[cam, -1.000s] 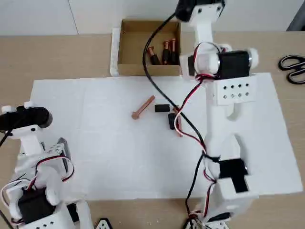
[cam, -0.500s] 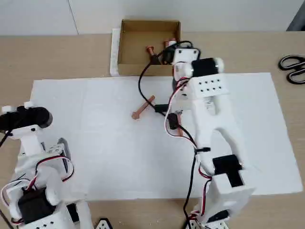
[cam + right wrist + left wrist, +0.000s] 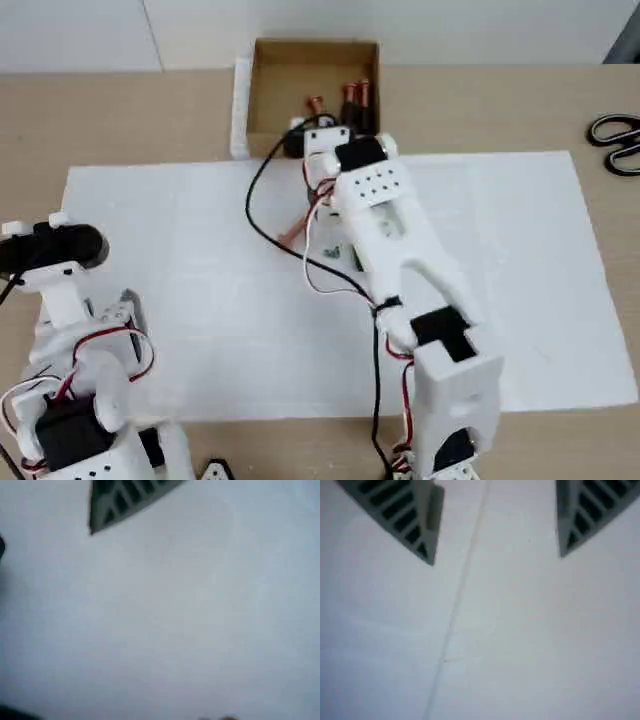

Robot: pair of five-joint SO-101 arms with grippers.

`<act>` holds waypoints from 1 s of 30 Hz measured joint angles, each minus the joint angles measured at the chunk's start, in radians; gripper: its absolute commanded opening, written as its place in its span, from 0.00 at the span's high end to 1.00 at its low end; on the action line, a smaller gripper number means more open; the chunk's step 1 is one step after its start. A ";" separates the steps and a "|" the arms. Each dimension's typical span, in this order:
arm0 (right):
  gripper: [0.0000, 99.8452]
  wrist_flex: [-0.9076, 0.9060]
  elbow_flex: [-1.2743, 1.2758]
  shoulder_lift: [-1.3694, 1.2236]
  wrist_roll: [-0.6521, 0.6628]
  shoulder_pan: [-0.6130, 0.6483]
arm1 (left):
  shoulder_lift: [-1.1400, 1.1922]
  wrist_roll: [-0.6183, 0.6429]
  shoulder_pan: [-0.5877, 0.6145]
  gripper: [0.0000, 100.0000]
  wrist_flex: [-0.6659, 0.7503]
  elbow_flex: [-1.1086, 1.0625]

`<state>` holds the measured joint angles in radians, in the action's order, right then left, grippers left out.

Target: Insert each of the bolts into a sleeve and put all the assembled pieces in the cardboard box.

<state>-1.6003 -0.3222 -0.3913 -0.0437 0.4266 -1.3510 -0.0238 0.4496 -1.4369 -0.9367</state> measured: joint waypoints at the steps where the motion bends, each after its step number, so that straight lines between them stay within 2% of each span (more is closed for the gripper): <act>1: 0.77 0.005 0.000 -0.014 0.000 0.000 | 0.000 0.000 0.000 0.85 0.000 0.000; 17: 0.78 0.114 -0.002 -0.172 -0.006 -0.005 | 0.000 0.000 0.000 0.85 0.000 0.000; 23: 0.88 0.144 -0.002 -0.201 -0.040 -0.008 | 0.000 0.000 0.000 0.85 0.000 0.000; 30: 0.94 0.152 -0.002 -0.210 -0.041 -0.014 | 0.000 0.000 0.000 0.85 0.000 -0.002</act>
<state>-1.4484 -0.3237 -0.6015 -0.0852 0.4127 -1.3510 -0.0238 0.4496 -1.4369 -0.9383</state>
